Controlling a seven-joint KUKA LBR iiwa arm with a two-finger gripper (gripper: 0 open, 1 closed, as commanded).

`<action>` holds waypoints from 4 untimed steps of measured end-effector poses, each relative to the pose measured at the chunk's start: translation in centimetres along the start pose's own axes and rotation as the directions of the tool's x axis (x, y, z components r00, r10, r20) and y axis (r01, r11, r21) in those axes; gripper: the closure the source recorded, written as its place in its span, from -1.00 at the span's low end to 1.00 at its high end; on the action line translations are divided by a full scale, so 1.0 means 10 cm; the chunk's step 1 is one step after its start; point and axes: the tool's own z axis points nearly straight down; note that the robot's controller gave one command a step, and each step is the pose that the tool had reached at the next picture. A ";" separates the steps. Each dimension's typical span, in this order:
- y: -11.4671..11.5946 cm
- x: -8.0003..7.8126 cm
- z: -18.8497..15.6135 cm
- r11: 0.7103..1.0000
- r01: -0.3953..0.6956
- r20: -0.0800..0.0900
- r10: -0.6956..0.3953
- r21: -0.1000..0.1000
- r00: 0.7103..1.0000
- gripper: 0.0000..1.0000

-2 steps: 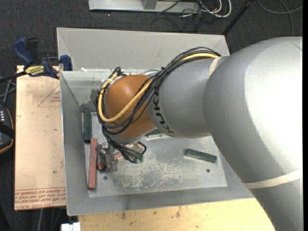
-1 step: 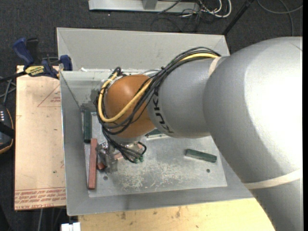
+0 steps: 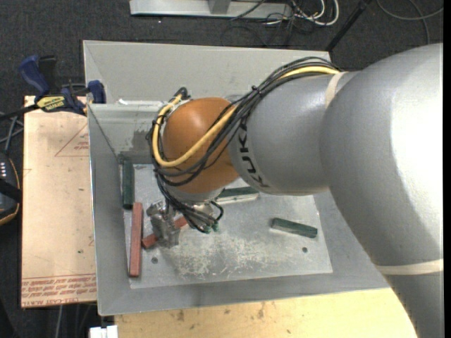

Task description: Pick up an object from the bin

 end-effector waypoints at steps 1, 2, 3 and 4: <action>0.00 0.06 -0.74 1.000 0.006 0.002 -0.006 0.001 1.000 1.00; -0.08 0.03 -0.42 1.000 0.015 0.007 -0.015 0.001 1.000 -1.00; -0.09 0.04 -0.36 1.000 0.015 0.004 -0.015 0.001 1.000 -1.00; -0.09 -0.09 0.33 0.999 -0.045 0.006 0.045 0.001 0.999 1.00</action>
Offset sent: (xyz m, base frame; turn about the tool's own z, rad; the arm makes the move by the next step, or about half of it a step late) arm 0.0005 -0.0109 0.0368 -0.0166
